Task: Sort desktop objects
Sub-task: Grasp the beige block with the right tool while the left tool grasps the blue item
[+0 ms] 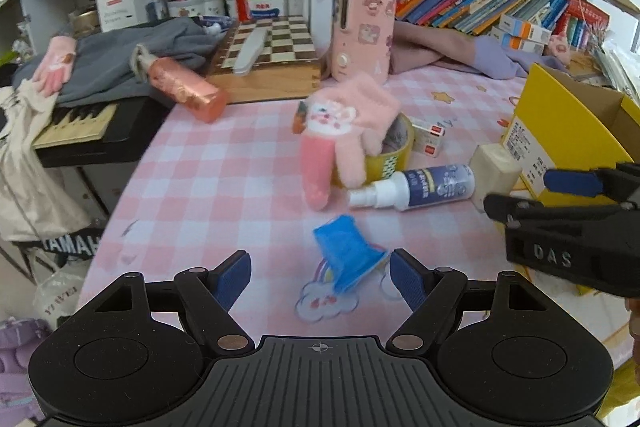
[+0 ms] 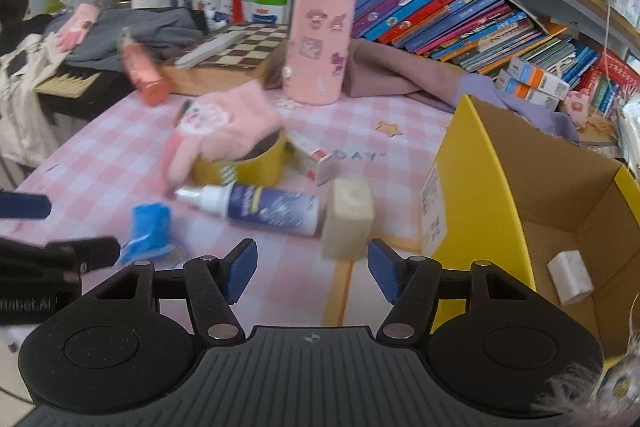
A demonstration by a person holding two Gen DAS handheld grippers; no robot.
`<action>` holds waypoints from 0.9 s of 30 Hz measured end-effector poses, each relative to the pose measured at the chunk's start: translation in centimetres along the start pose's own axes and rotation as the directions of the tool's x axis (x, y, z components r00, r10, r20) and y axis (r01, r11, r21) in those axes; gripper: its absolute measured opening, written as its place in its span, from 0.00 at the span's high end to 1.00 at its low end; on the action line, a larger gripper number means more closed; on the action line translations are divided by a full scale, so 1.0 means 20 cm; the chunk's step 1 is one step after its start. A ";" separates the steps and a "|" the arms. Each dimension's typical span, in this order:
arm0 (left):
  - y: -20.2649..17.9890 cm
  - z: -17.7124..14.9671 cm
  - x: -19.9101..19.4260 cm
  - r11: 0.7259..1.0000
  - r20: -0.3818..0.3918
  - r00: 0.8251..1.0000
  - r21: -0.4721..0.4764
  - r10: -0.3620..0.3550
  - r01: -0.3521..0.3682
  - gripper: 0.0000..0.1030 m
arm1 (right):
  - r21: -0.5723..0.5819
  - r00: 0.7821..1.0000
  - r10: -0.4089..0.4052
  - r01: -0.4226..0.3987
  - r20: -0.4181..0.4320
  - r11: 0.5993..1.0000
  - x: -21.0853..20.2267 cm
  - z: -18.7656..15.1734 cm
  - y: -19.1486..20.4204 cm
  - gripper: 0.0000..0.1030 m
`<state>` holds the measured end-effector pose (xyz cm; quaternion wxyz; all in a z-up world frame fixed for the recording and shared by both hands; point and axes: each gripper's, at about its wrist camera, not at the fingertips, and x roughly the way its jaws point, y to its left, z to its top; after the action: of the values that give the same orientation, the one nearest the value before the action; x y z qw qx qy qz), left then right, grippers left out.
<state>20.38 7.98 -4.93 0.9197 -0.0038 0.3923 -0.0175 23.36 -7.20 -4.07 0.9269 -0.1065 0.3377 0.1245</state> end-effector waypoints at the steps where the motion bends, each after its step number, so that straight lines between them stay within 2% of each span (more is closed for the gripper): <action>1: -0.01 0.01 0.02 1.000 -0.003 1.000 0.008 -0.007 0.007 0.24 | 0.006 1.000 -0.018 0.018 0.006 1.000 0.02 0.01 -0.01 0.42; 6: -0.06 0.03 0.13 0.999 -0.031 0.999 0.034 -0.024 0.025 0.26 | 0.015 0.995 -0.089 0.088 0.040 0.996 0.08 0.05 -0.03 0.43; 8: -0.07 0.04 0.15 0.999 -0.037 0.999 0.037 -0.021 0.022 0.30 | 0.011 0.993 -0.106 0.106 0.045 0.994 0.10 0.07 -0.04 0.47; 10: -0.07 0.05 0.17 0.999 -0.041 0.999 0.040 -0.013 0.014 0.31 | 0.015 0.991 -0.125 0.125 0.036 0.992 0.14 0.09 -0.05 0.56; 12: -0.07 0.06 0.19 0.999 -0.046 0.999 0.045 -0.005 0.007 0.33 | 0.030 0.991 -0.131 0.130 0.023 0.991 0.17 0.09 -0.06 0.58; 17: -0.08 0.05 0.23 0.998 -0.064 0.998 0.064 0.008 -0.003 0.37 | 0.071 0.993 -0.110 0.113 -0.044 0.991 0.25 0.09 -0.08 0.58; 20: -0.08 0.04 0.25 0.999 -0.079 0.997 0.053 0.007 -0.003 0.44 | 0.086 0.992 -0.097 0.104 -0.076 0.991 0.29 0.07 -0.09 0.59; 21: -0.07 0.04 0.25 0.999 -0.085 0.996 0.045 0.004 -0.001 0.50 | 0.092 0.992 -0.093 0.101 -0.082 0.991 0.30 0.07 -0.09 0.61; 24: -0.06 0.03 0.26 0.999 -0.079 0.997 0.033 0.011 -0.008 0.57 | 0.102 0.993 -0.081 0.090 -0.087 0.991 0.31 0.07 -0.09 0.62; 27: -0.05 0.04 0.26 1.000 -0.074 0.997 0.031 0.003 -0.001 0.60 | 0.099 0.995 -0.061 0.069 -0.082 0.993 0.32 0.07 -0.09 0.72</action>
<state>24.48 6.74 -8.16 0.9046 0.0113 0.4256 -0.0227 29.48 -7.57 -6.98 0.9207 -0.0747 0.3761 0.0725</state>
